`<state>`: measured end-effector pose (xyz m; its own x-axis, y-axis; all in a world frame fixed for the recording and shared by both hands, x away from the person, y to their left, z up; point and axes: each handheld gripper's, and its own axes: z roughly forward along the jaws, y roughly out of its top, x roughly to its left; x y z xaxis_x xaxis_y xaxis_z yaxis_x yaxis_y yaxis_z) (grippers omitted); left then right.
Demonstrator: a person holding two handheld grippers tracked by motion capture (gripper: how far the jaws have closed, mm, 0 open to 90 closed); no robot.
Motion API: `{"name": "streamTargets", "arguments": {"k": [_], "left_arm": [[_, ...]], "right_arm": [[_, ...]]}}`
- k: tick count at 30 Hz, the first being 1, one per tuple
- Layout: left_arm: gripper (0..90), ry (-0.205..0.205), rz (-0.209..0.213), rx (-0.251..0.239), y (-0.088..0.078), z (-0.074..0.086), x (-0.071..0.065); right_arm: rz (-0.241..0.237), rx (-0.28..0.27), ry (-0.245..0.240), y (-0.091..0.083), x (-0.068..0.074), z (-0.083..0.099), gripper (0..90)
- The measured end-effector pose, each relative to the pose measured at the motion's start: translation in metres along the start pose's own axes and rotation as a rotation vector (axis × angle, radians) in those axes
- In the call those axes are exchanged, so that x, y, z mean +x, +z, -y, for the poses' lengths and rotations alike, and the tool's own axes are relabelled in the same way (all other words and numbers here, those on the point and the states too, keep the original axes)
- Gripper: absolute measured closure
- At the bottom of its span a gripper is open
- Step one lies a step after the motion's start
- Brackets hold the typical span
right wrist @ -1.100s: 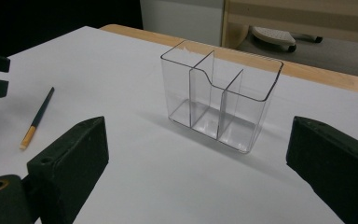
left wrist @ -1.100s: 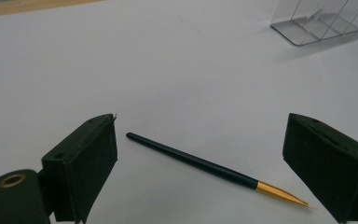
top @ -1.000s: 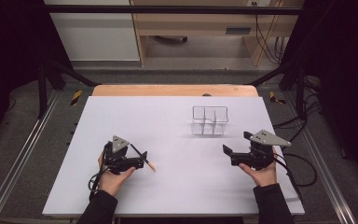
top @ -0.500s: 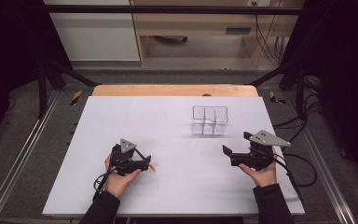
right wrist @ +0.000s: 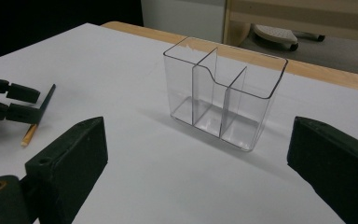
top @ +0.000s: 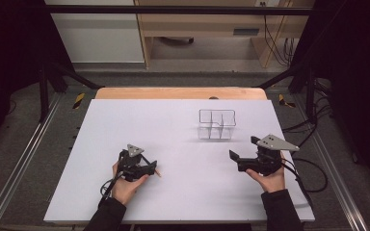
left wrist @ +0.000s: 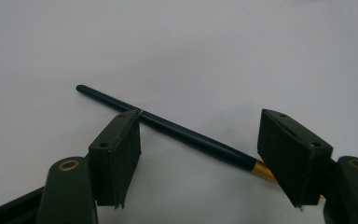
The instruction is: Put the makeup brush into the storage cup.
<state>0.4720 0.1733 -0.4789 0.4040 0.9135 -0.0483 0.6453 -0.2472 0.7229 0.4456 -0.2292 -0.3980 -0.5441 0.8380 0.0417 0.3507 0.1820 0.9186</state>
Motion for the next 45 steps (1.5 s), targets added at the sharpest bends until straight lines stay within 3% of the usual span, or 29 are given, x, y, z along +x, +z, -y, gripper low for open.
{"name": "streamTargets", "arguments": {"k": [11,24,40,45], "left_arm": [[44.7,0.010,-0.040,0.015,-0.002,0.001,-0.001],[62.7,0.033,-0.056,0.039,-0.007,0.001,0.001],[81.6,0.104,-0.005,0.070,-0.010,0.001,0.004],[81.8,0.128,0.009,0.077,-0.011,0.001,0.006]], "right_arm": [[0.003,0.000,-0.003,-0.001,0.000,0.000,5.1],[0.006,0.000,-0.003,-0.002,-0.001,0.000,5.1],[0.006,0.004,-0.005,-0.001,0.000,0.000,5.0],[0.007,0.005,-0.005,-0.001,0.000,0.000,5.0]]}}
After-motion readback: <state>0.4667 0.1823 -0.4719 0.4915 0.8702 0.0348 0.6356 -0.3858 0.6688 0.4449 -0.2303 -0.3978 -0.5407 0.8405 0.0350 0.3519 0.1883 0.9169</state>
